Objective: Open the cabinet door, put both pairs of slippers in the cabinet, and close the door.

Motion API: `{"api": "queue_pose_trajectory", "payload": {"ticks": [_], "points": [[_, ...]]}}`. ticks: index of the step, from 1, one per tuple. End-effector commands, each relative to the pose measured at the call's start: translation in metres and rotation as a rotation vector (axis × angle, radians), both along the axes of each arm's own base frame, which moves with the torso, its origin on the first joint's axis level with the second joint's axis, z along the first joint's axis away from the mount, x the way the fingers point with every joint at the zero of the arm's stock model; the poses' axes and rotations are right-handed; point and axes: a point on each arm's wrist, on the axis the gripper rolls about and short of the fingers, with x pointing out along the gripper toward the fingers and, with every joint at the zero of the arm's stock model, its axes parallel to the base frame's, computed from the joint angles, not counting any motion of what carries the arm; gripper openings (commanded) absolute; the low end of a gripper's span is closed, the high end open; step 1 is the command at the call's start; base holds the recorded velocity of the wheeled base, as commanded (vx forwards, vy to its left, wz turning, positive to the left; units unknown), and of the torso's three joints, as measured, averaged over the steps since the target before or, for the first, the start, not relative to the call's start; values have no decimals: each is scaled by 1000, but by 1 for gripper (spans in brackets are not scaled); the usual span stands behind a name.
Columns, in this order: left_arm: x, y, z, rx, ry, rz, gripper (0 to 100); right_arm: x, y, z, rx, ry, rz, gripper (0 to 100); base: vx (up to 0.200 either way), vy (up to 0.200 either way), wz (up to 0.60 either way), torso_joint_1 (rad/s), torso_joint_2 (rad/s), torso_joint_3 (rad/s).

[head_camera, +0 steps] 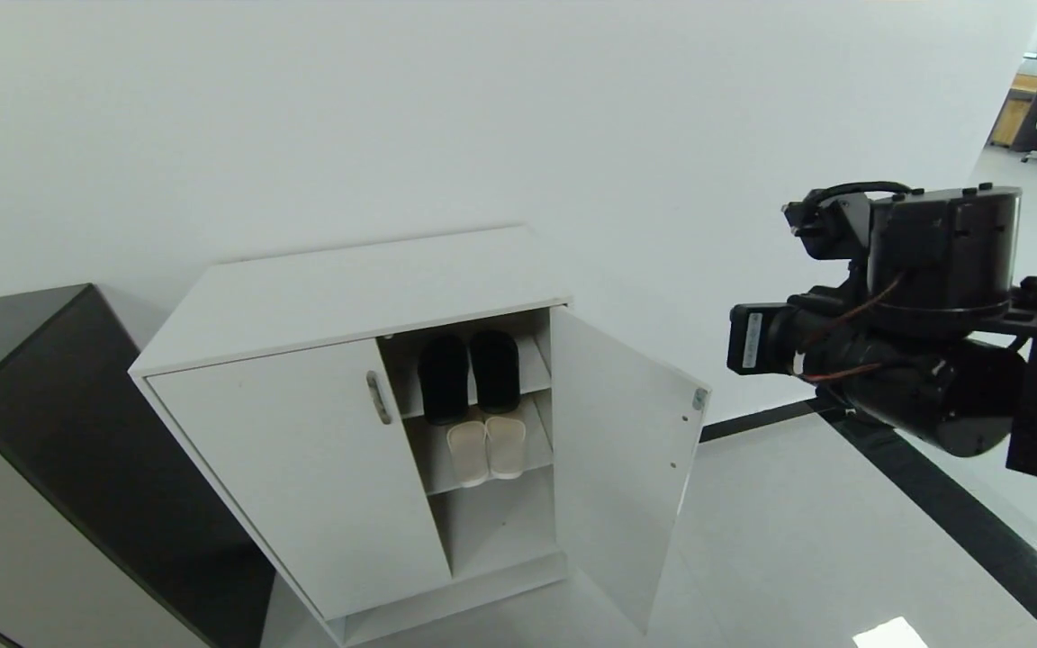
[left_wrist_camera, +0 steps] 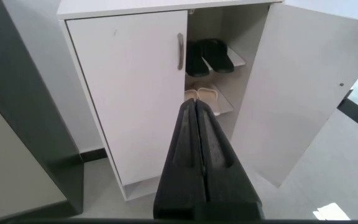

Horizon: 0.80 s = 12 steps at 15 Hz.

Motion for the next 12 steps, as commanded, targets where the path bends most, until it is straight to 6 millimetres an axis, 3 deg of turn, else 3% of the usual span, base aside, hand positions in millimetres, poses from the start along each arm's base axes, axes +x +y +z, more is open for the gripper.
{"api": "queue_pose_trajectory", "payload": {"ticks": [1,5,8,12], "points": [[0,0,0,0,0,2,0,26,-4,-3,11,16,-26,0,0,0,0,0,0,0],[0,0,0,0,0,2,0,55,-4,-12,11,34,-46,0,-200,0,0,8,6,2],[0,0,0,0,0,3,0,75,-1,-22,9,51,-49,0,0,0,0,0,0,0],[0,0,0,0,0,3,0,101,6,-51,0,88,-72,0,0,0,0,0,0,0]]}}
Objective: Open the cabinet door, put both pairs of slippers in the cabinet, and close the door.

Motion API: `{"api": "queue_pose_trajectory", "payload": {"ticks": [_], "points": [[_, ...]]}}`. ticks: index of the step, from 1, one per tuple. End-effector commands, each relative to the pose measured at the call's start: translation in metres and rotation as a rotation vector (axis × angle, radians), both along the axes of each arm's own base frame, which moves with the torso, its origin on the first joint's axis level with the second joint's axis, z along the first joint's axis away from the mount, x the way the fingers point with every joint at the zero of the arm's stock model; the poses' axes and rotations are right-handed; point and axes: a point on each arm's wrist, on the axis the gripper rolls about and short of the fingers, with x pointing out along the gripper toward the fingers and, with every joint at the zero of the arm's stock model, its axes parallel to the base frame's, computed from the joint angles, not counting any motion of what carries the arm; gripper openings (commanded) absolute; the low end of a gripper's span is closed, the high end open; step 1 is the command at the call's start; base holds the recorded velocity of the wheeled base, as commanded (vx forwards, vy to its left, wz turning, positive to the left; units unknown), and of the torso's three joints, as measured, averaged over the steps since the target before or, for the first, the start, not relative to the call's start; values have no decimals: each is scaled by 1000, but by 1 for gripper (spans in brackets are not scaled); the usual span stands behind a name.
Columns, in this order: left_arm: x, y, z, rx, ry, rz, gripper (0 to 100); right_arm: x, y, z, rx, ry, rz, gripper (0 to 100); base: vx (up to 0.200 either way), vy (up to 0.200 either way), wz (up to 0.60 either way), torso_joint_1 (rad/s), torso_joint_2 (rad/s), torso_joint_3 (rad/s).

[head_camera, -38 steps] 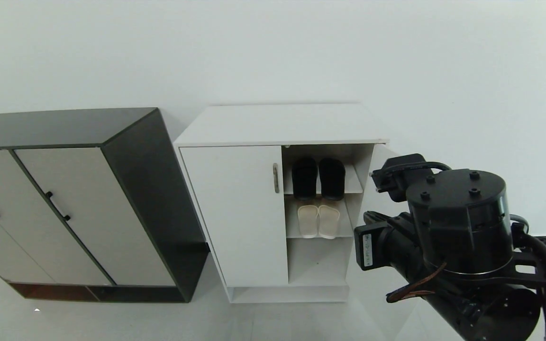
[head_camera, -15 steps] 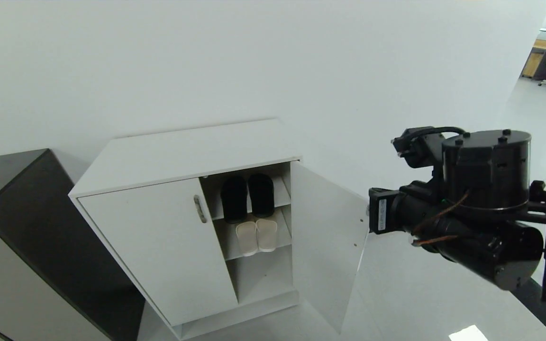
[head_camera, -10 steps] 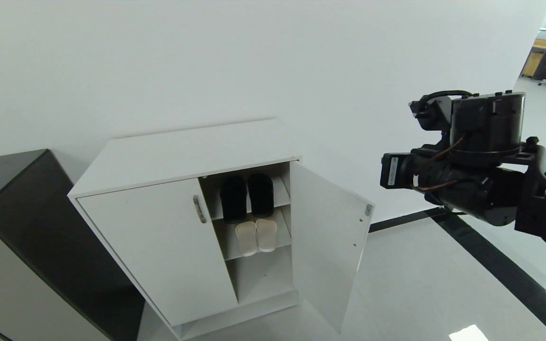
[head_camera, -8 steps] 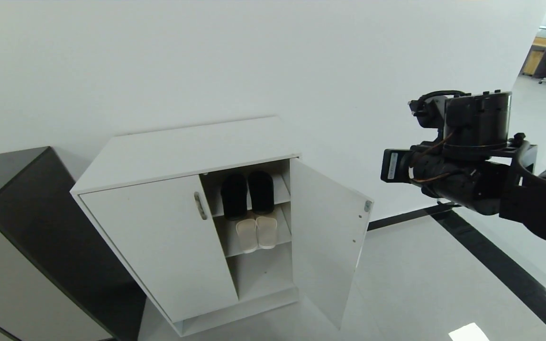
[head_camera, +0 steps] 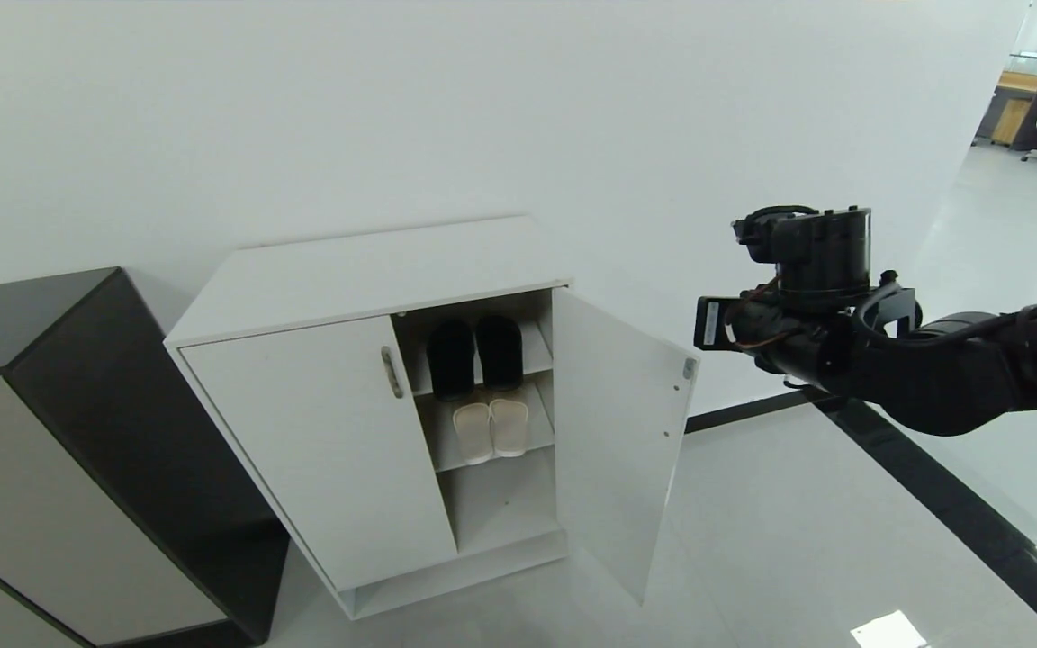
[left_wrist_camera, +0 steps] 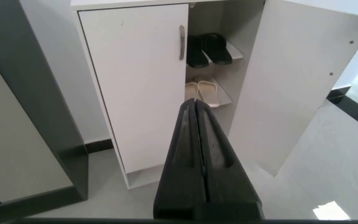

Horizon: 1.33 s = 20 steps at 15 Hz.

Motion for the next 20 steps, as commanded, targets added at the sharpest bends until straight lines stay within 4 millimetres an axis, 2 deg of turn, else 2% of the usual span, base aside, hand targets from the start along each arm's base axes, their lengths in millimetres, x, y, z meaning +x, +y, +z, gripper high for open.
{"api": "queue_pose_trajectory", "payload": {"ticks": [1,7,10,12,14,16,17,20], "points": [[0,0,0,0,0,1,0,18,4,-28,-23,48,-17,0,0,0,0,0,0,0],[0,0,0,-2,0,1,0,48,3,-57,-26,84,-56,0,0,0,0,0,0,0],[0,0,0,0,0,1,0,57,6,-70,-30,95,-60,0,0,0,0,0,0,0],[0,0,0,0,0,1,0,57,7,-70,-30,95,-58,0,0,0,0,0,0,0],[0,0,0,0,0,1,0,49,15,-65,-8,92,-40,0,0,0,0,0,0,0],[0,0,0,0,0,1,0,31,30,-57,-2,84,6,0,0,0,0,0,0,0],[0,0,0,0,0,1,0,12,43,-49,-2,78,55,0,0,0,0,0,0,0],[0,0,0,0,0,1,0,-28,60,-35,2,68,149,0,0,0,0,0,0,0]]}}
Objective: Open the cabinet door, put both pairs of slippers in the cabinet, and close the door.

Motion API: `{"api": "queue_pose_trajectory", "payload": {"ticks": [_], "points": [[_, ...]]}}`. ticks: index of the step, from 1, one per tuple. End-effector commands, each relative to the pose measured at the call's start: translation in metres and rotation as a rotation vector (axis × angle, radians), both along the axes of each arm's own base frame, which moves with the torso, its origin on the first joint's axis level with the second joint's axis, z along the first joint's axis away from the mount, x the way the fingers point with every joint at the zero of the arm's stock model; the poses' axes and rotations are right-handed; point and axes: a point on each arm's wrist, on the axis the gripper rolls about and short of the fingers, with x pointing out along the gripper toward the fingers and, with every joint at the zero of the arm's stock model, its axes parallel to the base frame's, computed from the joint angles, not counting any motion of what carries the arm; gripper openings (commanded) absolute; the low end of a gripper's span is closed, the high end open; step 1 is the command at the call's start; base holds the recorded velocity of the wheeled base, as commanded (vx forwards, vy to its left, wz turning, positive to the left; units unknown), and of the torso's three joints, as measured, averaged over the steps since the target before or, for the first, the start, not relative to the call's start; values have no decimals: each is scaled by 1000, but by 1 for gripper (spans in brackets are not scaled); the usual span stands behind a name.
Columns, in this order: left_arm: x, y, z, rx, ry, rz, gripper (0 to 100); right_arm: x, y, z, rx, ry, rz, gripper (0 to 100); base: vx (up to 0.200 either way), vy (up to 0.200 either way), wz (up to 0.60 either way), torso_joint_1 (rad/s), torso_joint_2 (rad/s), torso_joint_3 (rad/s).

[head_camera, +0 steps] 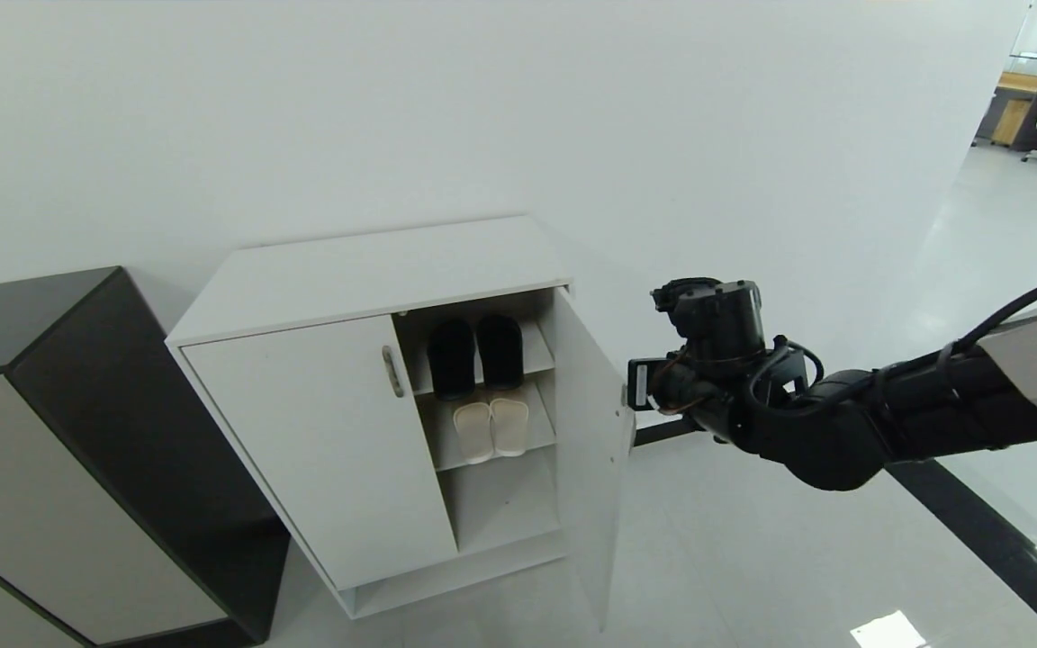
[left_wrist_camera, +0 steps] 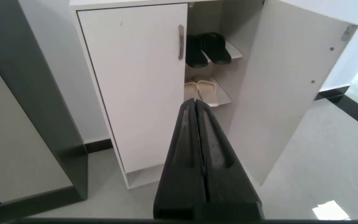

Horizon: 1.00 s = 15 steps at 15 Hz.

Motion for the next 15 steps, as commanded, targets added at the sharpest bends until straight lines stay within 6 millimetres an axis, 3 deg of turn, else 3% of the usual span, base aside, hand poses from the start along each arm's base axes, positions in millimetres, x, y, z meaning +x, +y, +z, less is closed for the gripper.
{"api": "queue_pose_trajectory", "payload": {"ticks": [1,4,9,15], "points": [[0,0,0,-1,0,1,0,-30,6,17,17,-21,61,0,0,0,0,0,0,0],[0,0,0,-1,0,1,0,-47,8,16,-17,-13,124,0,0,0,0,0,0,0],[0,0,0,-1,0,1,0,-53,8,11,-44,-29,149,0,0,0,0,0,0,0],[0,0,0,-2,0,1,0,-54,7,9,-47,-24,149,0,0,0,600,2,4,1]]}}
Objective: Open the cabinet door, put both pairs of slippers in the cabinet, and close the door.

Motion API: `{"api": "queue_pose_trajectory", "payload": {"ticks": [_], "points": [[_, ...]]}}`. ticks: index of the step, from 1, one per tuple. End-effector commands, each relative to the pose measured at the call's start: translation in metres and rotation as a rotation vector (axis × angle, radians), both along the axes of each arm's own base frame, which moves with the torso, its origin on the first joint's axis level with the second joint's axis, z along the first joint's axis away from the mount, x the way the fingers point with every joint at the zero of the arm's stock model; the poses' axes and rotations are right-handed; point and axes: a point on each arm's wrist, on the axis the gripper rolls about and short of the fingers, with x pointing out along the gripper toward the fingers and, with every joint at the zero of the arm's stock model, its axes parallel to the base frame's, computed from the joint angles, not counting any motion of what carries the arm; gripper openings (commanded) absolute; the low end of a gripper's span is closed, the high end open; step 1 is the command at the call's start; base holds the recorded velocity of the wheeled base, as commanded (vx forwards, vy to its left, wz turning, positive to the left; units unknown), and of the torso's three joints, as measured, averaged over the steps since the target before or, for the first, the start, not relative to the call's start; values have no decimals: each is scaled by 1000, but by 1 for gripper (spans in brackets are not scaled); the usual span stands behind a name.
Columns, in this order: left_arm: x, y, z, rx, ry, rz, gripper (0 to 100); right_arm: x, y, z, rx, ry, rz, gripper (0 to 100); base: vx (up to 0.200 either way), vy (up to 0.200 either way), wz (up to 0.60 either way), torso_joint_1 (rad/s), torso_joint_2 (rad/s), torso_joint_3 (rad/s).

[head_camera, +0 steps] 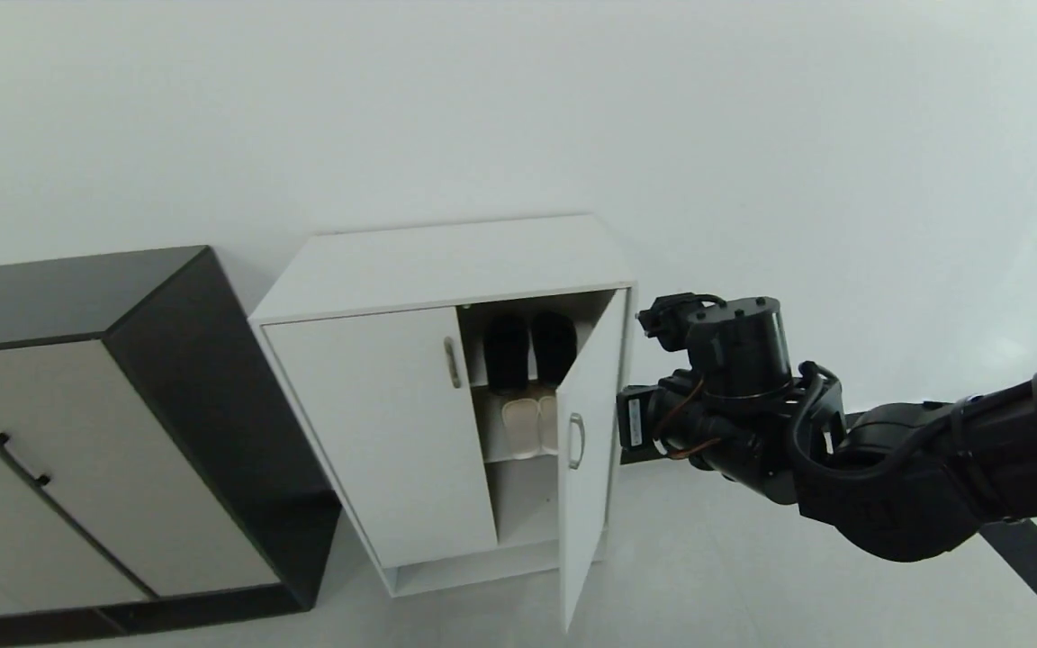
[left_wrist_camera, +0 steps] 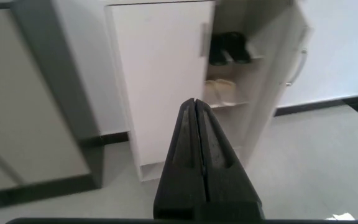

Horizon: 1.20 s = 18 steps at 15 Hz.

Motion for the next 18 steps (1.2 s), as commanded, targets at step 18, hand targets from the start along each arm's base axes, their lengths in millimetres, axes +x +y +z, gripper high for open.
{"api": "queue_pose_trajectory", "payload": {"ticks": [18], "points": [[0,0,0,-1,0,-1,0,-14,-69,-41,46,18,180,0,44,0,0,-1,0,1]]}}
